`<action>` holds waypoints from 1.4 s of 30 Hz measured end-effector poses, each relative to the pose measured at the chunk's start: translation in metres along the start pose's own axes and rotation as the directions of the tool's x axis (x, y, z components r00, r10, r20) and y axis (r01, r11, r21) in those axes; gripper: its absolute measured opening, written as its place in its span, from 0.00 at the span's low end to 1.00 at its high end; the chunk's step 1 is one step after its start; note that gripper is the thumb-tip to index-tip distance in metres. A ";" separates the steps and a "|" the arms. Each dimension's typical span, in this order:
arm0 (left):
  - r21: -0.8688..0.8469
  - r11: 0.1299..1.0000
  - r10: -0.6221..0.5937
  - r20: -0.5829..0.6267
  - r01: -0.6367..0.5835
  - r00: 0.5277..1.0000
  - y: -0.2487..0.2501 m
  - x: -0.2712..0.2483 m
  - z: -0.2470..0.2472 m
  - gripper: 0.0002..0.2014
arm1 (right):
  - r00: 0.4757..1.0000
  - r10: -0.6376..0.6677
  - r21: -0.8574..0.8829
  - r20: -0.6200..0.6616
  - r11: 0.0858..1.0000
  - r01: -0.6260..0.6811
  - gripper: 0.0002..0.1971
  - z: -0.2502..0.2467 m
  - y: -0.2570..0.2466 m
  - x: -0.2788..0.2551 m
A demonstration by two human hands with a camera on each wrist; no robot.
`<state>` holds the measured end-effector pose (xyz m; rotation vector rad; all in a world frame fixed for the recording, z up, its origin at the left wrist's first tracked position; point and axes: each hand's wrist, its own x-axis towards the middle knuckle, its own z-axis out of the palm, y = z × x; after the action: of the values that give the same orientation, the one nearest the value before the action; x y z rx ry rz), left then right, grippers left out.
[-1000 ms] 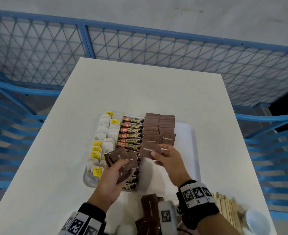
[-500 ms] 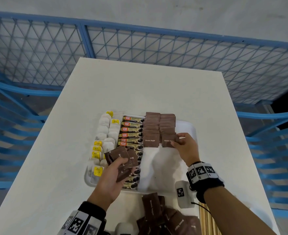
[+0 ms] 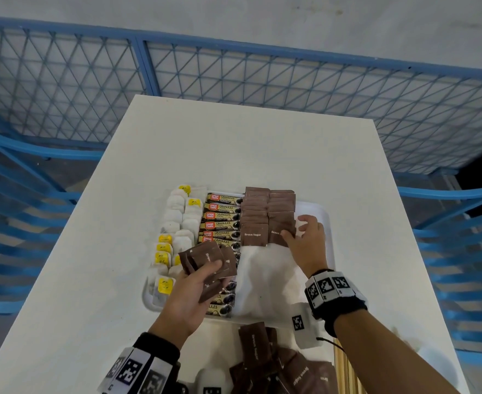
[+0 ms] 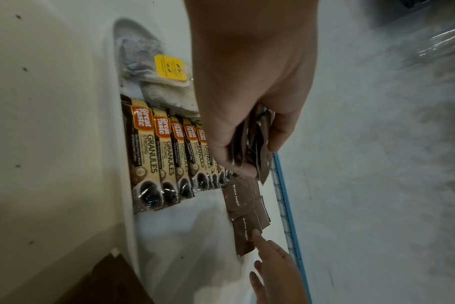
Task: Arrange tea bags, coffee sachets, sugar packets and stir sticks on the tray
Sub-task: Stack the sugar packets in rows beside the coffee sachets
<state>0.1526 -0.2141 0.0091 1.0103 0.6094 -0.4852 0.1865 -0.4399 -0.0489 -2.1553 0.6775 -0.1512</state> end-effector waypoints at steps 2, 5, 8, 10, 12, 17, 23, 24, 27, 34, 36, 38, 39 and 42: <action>0.014 1.000 0.006 0.006 -0.007 1.000 -0.001 0.001 0.000 0.11 | 0.997 -0.064 -0.029 -0.035 0.998 0.063 0.21 0.001 -0.006 -0.006; 0.038 0.999 0.027 0.011 -0.027 1.000 -0.001 0.001 0.001 0.13 | 0.988 -0.151 0.052 0.045 0.988 0.149 0.11 0.000 -0.025 -0.022; 0.051 0.998 0.044 0.034 -0.046 0.998 -0.002 0.000 0.003 0.15 | 0.936 -0.206 0.141 0.285 0.975 0.172 0.06 -0.002 -0.047 -0.049; 0.070 0.996 0.055 0.060 -0.059 0.997 -0.003 0.000 0.003 0.17 | 0.889 -0.200 0.231 0.413 0.967 0.111 0.07 0.000 -0.056 -0.067; 0.084 0.994 0.059 0.091 -0.067 0.994 -0.004 0.000 0.002 0.20 | 0.852 -0.181 0.282 0.492 0.958 0.041 0.07 0.003 -0.062 -0.078; 0.083 0.994 0.066 0.114 -0.075 0.991 -0.004 -0.003 0.001 0.17 | 0.824 -0.133 0.389 0.551 0.914 -0.113 0.09 0.004 -0.066 -0.085; 0.097 0.993 0.054 0.159 -0.070 0.986 -0.003 -0.007 0.005 0.17 | 0.836 -0.110 0.394 0.538 0.910 -0.134 0.08 0.002 -0.062 -0.085; 0.096 0.993 0.046 0.163 -0.063 0.986 -0.003 -0.007 0.005 0.17 | 0.838 -0.102 0.399 0.535 0.906 -0.144 0.08 0.001 -0.062 -0.084; 0.041 0.999 0.006 0.148 -0.012 0.989 -0.002 -0.006 0.005 0.14 | 0.838 -0.092 0.420 0.538 0.891 -0.172 0.06 -0.003 -0.062 -0.081; 0.083 0.997 0.002 0.074 -0.008 0.997 -0.004 -0.005 0.001 0.08 | 0.828 -0.077 0.390 0.556 0.903 -0.178 0.06 -0.017 -0.062 -0.076; 0.057 0.998 -0.009 0.090 0.004 0.996 -0.003 -0.006 0.001 0.08 | 0.829 -0.074 0.344 0.554 0.928 -0.147 0.07 -0.019 -0.061 -0.076; 0.051 0.999 -0.006 0.102 0.001 0.995 -0.004 -0.006 0.001 0.07 | 0.832 -0.077 0.269 0.549 0.959 -0.089 0.08 -0.021 -0.061 -0.076; 0.074 0.997 0.006 0.104 -0.013 0.995 -0.004 -0.006 0.001 0.07 | 0.830 -0.080 0.237 0.551 0.969 -0.065 0.08 -0.021 -0.060 -0.077; 0.132 0.990 0.034 0.105 -0.048 0.994 -0.006 -0.006 0.002 0.09 | 0.824 -0.081 0.252 0.560 0.965 -0.076 0.09 -0.020 -0.058 -0.081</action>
<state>0.1447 -0.2185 0.0101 1.1162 0.4675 -0.5439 0.1356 -0.3833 0.0180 -1.8043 0.2813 0.3754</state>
